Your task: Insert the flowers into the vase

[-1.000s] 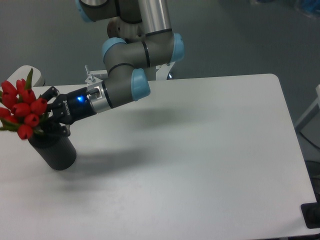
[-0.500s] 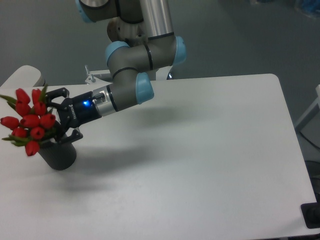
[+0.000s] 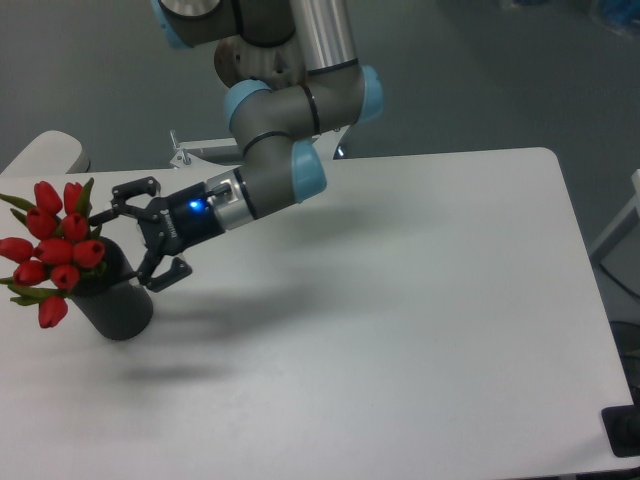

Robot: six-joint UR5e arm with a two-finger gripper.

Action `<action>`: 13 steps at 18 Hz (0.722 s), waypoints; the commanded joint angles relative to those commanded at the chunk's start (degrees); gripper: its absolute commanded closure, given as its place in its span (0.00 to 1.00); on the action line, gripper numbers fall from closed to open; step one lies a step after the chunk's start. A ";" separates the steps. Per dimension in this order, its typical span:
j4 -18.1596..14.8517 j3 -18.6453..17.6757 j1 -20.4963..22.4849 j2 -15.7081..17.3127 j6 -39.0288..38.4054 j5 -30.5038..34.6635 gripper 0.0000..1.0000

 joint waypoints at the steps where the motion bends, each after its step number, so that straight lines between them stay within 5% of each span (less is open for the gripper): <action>1: 0.00 0.61 2.37 0.88 0.26 3.50 0.00; 6: 0.00 2.98 10.98 4.58 -0.70 11.01 0.00; 13: -0.35 10.54 18.39 3.71 -0.97 18.36 0.00</action>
